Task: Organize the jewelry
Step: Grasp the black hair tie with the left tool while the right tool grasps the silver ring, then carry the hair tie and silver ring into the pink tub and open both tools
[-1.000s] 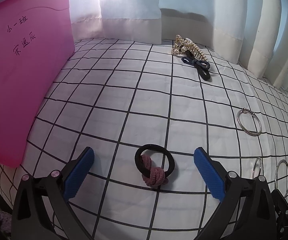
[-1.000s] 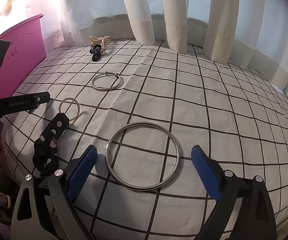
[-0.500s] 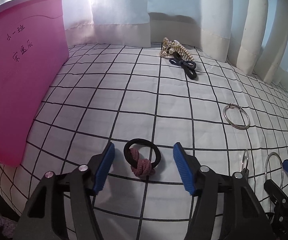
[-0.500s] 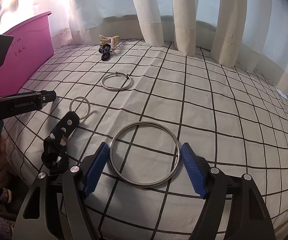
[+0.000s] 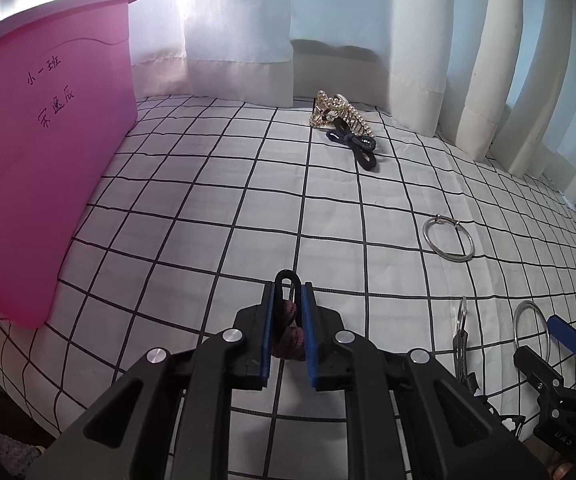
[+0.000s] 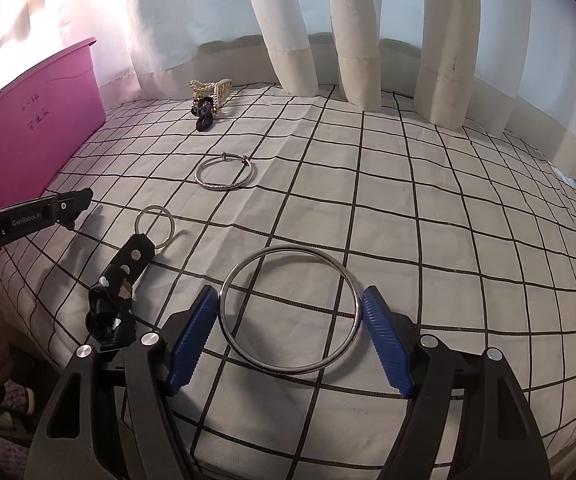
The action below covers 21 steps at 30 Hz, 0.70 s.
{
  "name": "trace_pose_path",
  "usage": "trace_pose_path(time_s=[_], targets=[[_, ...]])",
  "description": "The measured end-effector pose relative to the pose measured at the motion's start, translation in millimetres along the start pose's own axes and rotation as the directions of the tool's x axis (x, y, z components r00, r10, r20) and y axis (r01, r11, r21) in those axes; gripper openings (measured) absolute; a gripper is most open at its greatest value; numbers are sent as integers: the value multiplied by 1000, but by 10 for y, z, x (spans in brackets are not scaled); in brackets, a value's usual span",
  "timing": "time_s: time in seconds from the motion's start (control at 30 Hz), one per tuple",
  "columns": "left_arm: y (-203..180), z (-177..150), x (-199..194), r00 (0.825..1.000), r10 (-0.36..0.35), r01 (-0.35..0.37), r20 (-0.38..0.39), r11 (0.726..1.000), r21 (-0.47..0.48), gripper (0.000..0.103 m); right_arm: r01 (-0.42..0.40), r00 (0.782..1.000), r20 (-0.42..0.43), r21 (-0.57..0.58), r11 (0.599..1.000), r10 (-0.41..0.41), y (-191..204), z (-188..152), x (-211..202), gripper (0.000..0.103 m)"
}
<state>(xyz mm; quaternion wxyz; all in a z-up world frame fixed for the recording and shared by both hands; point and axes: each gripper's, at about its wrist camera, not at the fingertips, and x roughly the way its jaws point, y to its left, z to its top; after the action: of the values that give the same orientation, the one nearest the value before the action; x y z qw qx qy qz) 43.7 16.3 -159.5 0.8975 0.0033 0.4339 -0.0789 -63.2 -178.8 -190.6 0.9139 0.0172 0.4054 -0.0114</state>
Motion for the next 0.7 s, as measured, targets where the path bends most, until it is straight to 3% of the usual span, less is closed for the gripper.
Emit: trace_pose_path(time_s=[0.33, 0.7], targets=[[-55, 142, -224, 1000, 9, -9, 18, 1000, -6, 14, -19, 999, 28, -7, 1000, 20, -45, 248, -212, 71], [-124, 397, -845, 997, 38, -36, 59, 998, -47, 14, -71, 994, 81, -72, 995, 77, -1, 728, -684, 71]])
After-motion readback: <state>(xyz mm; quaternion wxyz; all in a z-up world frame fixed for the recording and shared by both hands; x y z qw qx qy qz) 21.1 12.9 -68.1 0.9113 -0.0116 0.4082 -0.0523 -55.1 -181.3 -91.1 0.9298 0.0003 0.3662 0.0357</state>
